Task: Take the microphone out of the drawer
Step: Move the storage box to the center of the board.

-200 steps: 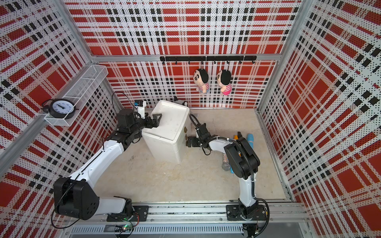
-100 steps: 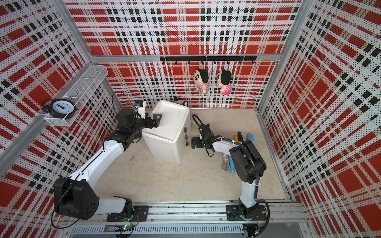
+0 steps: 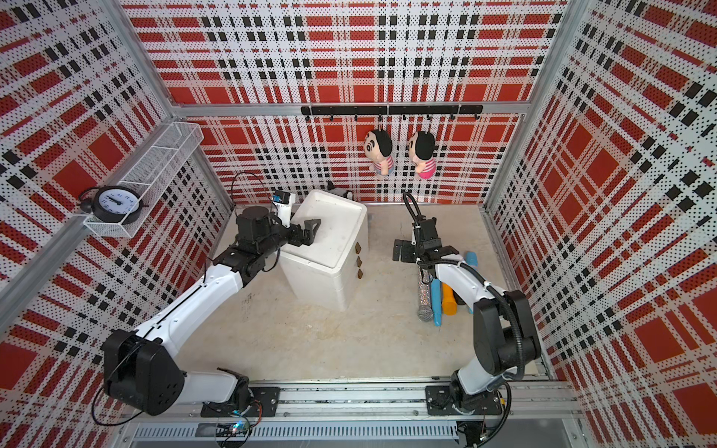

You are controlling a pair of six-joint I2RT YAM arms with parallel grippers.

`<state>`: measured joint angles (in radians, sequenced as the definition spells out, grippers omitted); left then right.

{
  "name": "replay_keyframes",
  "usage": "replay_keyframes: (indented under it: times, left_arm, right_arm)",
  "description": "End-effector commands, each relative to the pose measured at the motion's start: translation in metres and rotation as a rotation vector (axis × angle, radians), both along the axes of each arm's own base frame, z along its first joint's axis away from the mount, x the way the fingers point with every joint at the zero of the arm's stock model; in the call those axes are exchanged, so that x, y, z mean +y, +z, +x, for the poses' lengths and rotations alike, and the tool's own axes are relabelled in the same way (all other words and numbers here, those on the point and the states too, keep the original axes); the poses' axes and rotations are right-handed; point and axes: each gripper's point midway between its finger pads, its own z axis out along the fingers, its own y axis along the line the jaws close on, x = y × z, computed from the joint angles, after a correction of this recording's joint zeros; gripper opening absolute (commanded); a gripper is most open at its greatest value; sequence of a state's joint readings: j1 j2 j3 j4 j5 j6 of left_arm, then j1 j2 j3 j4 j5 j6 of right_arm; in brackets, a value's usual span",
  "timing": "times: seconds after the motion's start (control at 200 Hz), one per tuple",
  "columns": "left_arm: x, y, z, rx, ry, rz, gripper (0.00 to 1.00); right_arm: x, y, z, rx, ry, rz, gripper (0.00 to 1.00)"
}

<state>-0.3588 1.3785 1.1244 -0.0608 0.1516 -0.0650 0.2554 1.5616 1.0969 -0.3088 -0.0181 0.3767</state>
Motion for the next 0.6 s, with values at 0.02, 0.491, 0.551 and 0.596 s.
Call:
replay_keyframes:
  times: [0.02,0.491,0.551,0.596]
  left_arm:
    - [-0.042,-0.051,-0.032,0.168,-0.143,0.073,0.98]
    - [-0.065,-0.002,-0.052,0.077,-0.2,0.048,0.98]
    - [-0.062,0.014,-0.054,0.048,-0.198,0.031,0.98]
    - [-0.061,0.028,-0.055,0.024,-0.196,0.02,0.98]
  right_arm:
    - [-0.029,0.021,-0.005,-0.028,-0.027,-0.035,1.0]
    - [-0.112,0.04,-0.012,-0.097,-0.148,-0.114,1.0]
    - [-0.114,0.04,-0.011,-0.108,-0.145,-0.11,1.0]
    - [-0.115,0.039,-0.011,-0.112,-0.143,-0.105,1.0]
